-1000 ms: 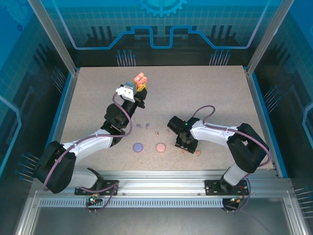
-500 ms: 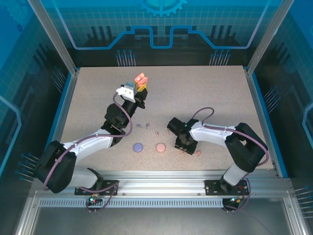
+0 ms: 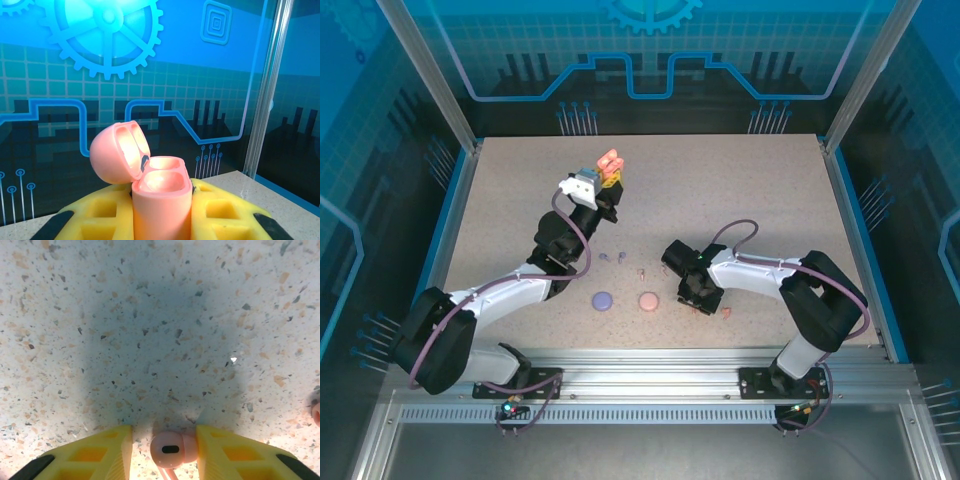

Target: Insert the wireless bluetooth earbuds into the charging case

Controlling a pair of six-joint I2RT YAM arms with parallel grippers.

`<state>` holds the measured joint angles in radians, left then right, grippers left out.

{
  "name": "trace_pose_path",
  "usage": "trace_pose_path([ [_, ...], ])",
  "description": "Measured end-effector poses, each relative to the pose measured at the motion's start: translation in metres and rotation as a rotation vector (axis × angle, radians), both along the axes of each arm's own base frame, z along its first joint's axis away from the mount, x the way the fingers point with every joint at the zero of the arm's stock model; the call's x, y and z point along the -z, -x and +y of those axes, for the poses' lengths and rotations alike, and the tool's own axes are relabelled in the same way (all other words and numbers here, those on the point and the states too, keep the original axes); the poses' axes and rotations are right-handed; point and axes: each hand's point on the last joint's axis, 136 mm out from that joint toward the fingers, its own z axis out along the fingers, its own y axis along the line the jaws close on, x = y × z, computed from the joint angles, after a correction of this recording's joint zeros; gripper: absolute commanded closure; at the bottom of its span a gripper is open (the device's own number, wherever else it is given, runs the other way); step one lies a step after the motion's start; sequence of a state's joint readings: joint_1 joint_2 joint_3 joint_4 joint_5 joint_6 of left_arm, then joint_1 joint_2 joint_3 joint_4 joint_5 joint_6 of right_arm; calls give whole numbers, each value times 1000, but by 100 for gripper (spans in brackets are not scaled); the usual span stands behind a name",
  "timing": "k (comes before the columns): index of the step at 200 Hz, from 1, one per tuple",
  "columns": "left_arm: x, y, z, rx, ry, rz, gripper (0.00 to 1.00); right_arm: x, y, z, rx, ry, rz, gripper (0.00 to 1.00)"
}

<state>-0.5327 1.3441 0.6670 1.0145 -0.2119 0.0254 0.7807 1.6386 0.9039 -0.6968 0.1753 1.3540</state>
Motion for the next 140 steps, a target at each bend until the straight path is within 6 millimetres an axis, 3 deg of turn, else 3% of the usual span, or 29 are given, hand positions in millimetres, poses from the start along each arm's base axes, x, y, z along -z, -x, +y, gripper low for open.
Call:
trace_pose_path([
  [94,3,1,-5,26,-12,10,100,0,-1,0,-30,-14,-23,74],
  [140,3,3,-8,48,-17,7,100,-4,-3,-6,-81,-9,-87,76],
])
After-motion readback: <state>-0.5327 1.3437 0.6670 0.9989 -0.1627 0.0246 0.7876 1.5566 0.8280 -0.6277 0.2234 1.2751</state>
